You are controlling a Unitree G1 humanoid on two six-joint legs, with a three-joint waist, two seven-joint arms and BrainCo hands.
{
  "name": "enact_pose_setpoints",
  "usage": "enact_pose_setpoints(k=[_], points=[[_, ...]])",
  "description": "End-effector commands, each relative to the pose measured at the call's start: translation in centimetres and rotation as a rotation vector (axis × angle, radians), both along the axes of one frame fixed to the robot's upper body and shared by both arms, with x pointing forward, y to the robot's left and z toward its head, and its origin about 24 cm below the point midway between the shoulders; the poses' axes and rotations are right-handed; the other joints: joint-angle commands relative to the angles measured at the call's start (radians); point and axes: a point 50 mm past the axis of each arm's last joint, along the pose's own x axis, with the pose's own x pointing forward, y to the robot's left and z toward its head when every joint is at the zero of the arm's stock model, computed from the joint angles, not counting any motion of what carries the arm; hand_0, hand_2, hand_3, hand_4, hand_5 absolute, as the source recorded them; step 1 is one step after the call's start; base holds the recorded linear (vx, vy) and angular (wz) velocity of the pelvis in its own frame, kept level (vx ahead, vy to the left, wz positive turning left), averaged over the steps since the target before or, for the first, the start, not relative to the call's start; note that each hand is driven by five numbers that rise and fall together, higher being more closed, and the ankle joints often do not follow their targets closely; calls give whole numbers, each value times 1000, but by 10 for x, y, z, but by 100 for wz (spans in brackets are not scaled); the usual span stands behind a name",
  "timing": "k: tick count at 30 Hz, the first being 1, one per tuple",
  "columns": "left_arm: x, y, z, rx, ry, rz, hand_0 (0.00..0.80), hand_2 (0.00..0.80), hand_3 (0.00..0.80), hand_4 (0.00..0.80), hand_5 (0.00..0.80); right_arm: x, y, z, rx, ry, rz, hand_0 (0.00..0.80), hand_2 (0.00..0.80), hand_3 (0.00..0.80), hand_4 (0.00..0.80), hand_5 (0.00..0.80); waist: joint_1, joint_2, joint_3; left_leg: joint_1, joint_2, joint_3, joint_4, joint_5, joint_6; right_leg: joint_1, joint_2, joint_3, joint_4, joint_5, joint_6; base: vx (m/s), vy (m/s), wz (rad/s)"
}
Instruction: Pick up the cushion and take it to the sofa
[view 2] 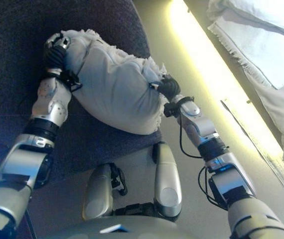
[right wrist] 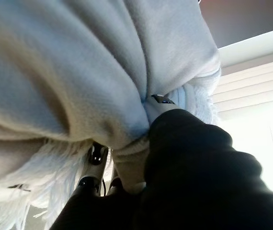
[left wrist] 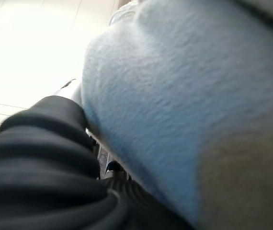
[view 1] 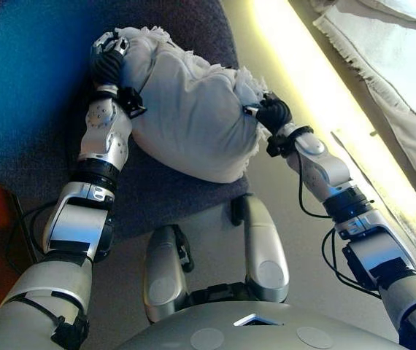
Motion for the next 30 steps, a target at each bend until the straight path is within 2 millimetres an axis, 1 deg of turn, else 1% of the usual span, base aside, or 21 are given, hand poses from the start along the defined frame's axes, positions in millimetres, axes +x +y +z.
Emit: enact_pose_setpoints(k=[1,2,3,4,5,6,7,9,10,15,19,22,24,26,30], points=[[13,-49,42,138,-100,-159,800,800,800,800,800,10,52,42,69,-105,113,800,800,800,800,800,9,30,-5,146,46,-21,-182,31,-11,-17,-37,109,37,-25,139,44,-18,-7],[15,-52,48,142,-111,-172,800,800,800,800,800,13,51,47,71,-112,98,800,800,800,800,800,8,30,-6,147,44,-22,-191,36,-13,-17,-36,109,31,-22,140,-49,-43,-7],[17,-54,56,139,-127,-193,800,800,800,800,800,17,50,52,75,-119,76,800,800,800,800,800,6,25,-7,137,42,-17,-205,68,-13,-24,-36,107,8,10,131,33,-33,-6],[19,-58,62,118,-129,-215,800,800,800,800,800,21,46,56,85,-117,41,778,778,778,778,778,5,32,-8,149,42,-25,-209,47,-18,-18,-35,104,24,-17,141,25,-37,-1],[20,-59,65,107,-128,-228,800,800,800,800,800,22,46,57,87,-117,31,474,474,474,474,474,5,32,-9,149,41,-26,-215,50,-18,-19,-35,103,20,-14,141,99,-20,1],[21,-62,67,96,-128,-257,502,502,502,502,502,24,44,58,91,-113,14,0,0,0,0,0,4,33,-10,151,40,-27,-223,54,-18,-20,-36,100,18,-12,142,22,-41,1],[21,-65,69,97,-127,-272,0,0,0,0,0,26,43,59,94,-104,4,0,0,0,0,0,4,34,-13,157,39,-29,-233,57,-19,-20,-36,98,16,-13,143,32,-43,3],[21,-68,69,85,-128,-275,0,0,0,0,0,28,40,60,92,-104,-11,0,0,0,0,0,3,35,-17,164,38,-29,-247,64,-21,-17,-33,95,12,-15,145,11,-49,-1],[21,-66,68,75,-130,-267,0,0,0,0,0,28,39,61,96,-106,-12,0,0,0,0,0,1,30,-21,161,37,-21,-264,93,-20,-19,-33,94,-11,11,134,-15,-55,-8],[18,-55,61,18,-133,-227,0,0,0,0,0,24,35,56,140,-102,-56,0,0,0,0,0,0,30,-41,197,43,-11,-301,108,-26,4,-34,86,-21,5,131,67,-41,-5],[10,-51,49,93,-167,-225,0,0,0,0,0,17,26,44,141,-116,-104,0,0,0,0,0,5,33,-62,252,47,0,-384,148,-36,49,-29,73,-71,14,130,84,-15,-2],[0,-41,43,128,-202,-218,0,0,0,0,0,8,8,33,153,-131,-152,0,0,0,0,0,7,32,-93,304,47,14,-461,183,-43,102,-26,52,-130,19,127,98,0,0],[-6,-34,43,110,-224,-205,0,0,0,0,0,4,-4,32,161,-153,-185,0,0,0,0,0,11,32,-113,336,45,22,-505,203,-43,139,-24,38,-166,22,125,101,12,0],[-12,-27,44,72,-259,-200,0,0,0,0,0,2,-17,33,178,-189,-228,0,0,0,0,0,17,30,-142,367,39,25,-548,220,-42,183,-21,21,-211,24,123,98,14,1],[-21,-26,45,42,-295,-194,0,0,0,0,0,-1,-34,43,189,-263,-304,0,0,0,0,0,29,24,-198,419,23,35,-615,248,-41,278,-11,-10,-307,31,120,110,11,5]])
